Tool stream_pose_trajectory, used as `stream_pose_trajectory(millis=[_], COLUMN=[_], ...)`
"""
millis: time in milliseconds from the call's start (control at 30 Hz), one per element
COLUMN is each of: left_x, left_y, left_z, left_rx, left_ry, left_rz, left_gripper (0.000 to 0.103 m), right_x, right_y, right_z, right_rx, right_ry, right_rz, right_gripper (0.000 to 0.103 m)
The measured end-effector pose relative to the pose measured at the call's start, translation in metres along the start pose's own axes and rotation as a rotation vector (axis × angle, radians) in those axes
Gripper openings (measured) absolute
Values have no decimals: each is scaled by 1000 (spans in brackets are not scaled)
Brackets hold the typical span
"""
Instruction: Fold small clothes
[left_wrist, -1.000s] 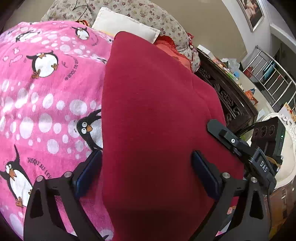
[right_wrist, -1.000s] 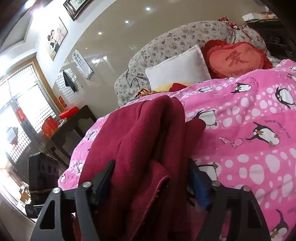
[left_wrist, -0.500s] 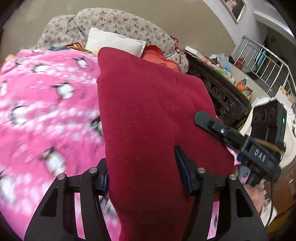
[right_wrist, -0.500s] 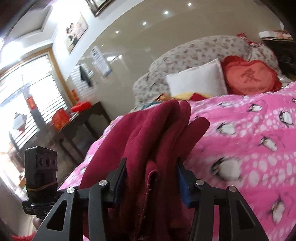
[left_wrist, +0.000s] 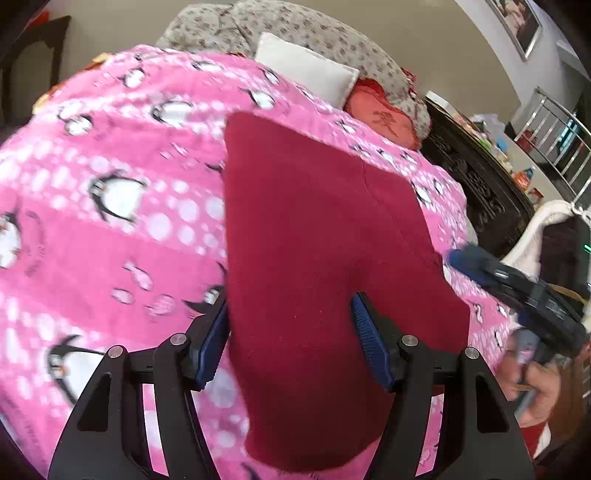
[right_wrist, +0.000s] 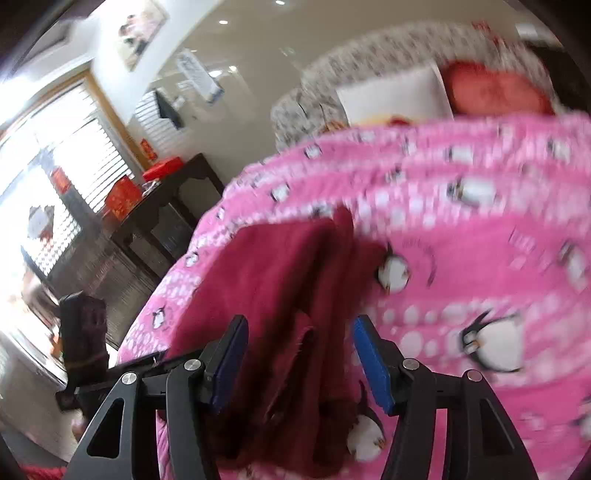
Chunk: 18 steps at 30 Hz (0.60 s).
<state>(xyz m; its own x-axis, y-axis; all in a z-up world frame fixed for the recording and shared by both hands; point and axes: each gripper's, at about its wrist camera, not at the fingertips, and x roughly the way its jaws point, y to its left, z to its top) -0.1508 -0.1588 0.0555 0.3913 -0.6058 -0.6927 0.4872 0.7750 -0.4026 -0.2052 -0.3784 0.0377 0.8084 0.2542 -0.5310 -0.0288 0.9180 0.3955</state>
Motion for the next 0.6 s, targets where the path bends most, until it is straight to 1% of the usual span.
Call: stream_pose_trajectory(millis=[67,133,167,200,233,300,367,400,433,467,500,533,600], left_x=[-10,-15,-16,-14,-10,4,14,16,14,16,17,19,26], left_y=[-4,-13,-16,-19,-24,-30,-31,-29,-27,-25,-23,-22,-18], left_z=[4,7,8,9,10,14,14,12,10,12,13,14,14], left_rx=[28,73,86,97,111,156,174,173,170,163,154,144,125], left_ry=[-46,-80,-84,-81,-76,-68,-72,-72,-73,-72,-70,-64,-44], left_rz=[50,92,95,97,103,153,202,206,206,199,194,186,178], left_gripper=[65,65,66,67,67,67,67,69,71,73,74,74,75], right_x=[-12,-15,-15,-11,-6,12,29,40,47,58,64,70,74], right_y=[15,32,39,48,53,58,55,51,48,43,39,33,27], right_z=[4,8,8,9,6,0,-6,-10,-13,-17,-19,-21,-25], right_rx=[-58,-119,-154,-203,-226,-274,-283,-291,-306,-336,-350,-360,-378], right_ry=[12,57,76,84,85,97,126,142,152,170,183,195,190], right_rz=[5,5,5,-2,-12,-49,-33,-31,-49,-90,-101,-102,-110], right_gripper=[57,57,57,57,57,57,57,57,57,57,56,55,54])
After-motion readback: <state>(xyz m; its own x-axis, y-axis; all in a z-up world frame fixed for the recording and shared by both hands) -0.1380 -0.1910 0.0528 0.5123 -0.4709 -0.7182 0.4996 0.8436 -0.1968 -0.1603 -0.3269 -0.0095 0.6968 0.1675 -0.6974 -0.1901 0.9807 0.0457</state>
